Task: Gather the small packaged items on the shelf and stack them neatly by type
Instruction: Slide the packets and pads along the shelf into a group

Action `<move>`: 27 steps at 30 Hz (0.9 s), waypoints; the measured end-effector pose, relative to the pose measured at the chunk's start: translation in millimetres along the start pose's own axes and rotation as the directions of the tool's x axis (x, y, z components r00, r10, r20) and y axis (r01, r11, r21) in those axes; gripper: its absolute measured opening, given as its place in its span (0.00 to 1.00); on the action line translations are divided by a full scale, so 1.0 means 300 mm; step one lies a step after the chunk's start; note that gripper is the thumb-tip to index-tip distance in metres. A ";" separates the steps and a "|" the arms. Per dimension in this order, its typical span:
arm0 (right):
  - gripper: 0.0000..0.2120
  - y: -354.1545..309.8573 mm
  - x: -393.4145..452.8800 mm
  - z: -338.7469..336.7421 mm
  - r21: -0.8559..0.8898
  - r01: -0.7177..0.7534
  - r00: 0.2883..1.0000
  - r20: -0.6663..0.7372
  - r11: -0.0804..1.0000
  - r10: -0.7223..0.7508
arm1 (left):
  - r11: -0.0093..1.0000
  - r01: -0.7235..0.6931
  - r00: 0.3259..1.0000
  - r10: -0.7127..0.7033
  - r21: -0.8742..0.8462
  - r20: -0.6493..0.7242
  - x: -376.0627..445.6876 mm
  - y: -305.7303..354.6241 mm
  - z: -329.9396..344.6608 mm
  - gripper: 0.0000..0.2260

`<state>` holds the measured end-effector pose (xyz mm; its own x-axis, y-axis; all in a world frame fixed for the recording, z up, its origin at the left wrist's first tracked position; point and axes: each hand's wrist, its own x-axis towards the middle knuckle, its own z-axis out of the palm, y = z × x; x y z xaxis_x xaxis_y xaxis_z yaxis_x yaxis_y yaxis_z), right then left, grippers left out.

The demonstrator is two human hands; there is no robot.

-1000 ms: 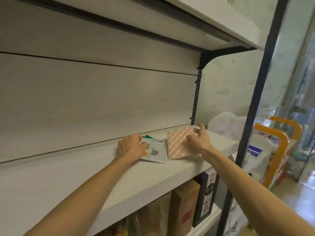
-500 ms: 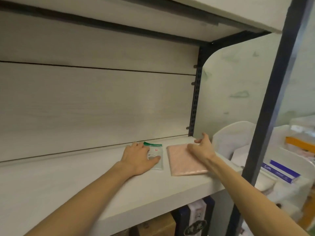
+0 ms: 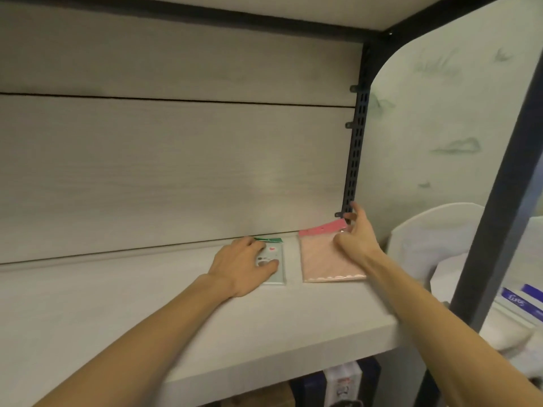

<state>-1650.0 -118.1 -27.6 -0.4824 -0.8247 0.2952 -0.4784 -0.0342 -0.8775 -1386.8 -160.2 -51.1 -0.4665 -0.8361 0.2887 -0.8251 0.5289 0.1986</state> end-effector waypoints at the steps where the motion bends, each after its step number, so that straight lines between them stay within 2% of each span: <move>1: 0.41 0.001 -0.001 -0.002 -0.093 0.032 0.999 0.038 0.995 -0.029 | 1.000 0.001 1.000 -0.002 0.020 0.005 0.000 0.003 -0.003 0.26; 3: 0.41 0.002 -0.013 0.000 -0.340 0.105 0.991 0.113 0.935 -0.070 | 0.998 -0.001 1.000 -0.001 0.058 0.019 0.000 0.010 -0.008 0.26; 5: 0.39 -0.012 -0.033 0.012 -0.548 0.189 0.980 0.156 0.815 -0.122 | 0.996 -0.005 0.999 0.001 0.092 0.046 -0.004 0.016 -0.015 0.25; 7: 0.33 -0.036 -0.057 0.031 -0.606 0.252 0.966 0.198 0.754 -0.164 | 0.994 -0.002 0.997 -0.007 0.113 0.080 -0.009 0.023 -0.020 0.25; 9: 0.27 -0.060 -0.081 0.053 -0.616 0.271 0.956 0.261 0.739 -0.134 | 0.992 0.017 0.994 -0.030 0.122 0.107 -0.014 0.028 -0.025 0.25; 12: 0.23 -0.080 -0.119 0.082 -0.713 0.302 0.947 0.302 0.632 -0.112 | 0.992 0.044 0.989 -0.060 0.121 0.133 -0.030 0.036 -0.030 0.27; 14: 0.22 -0.102 -0.148 0.102 -0.706 0.316 0.948 0.262 0.634 -0.181 | 0.995 0.046 0.994 -0.055 0.086 0.100 -0.054 0.028 -0.047 0.29; 17: 0.25 -0.161 -0.206 0.160 -0.637 0.367 0.930 0.260 0.678 -0.259 | 0.997 0.033 0.999 -0.031 0.069 -0.040 -0.106 -0.026 -0.101 0.29; 19: 0.27 -0.209 -0.257 0.220 -0.633 0.426 0.904 0.267 0.646 -0.334 | 0.991 0.023 0.994 -0.009 0.134 -0.107 -0.155 -0.091 -0.155 0.29; 23: 0.29 -0.333 -0.382 0.379 -0.600 0.490 0.868 0.268 0.633 -0.418 | 0.959 0.040 0.982 0.014 0.282 -0.189 -0.315 -0.267 -0.289 0.36; 27: 0.28 -0.513 -0.550 0.573 -0.491 0.571 0.810 0.206 0.658 -0.550 | 0.929 0.063 0.946 0.060 0.364 -0.318 -0.539 -0.489 -0.455 0.22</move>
<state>-1370.5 -73.8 -6.2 0.0233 -0.7650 0.6436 -0.9506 -0.2163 -0.2227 -1146.9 -82.7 1.0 -0.3896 -0.7127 0.5834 -0.9123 0.3855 -0.1383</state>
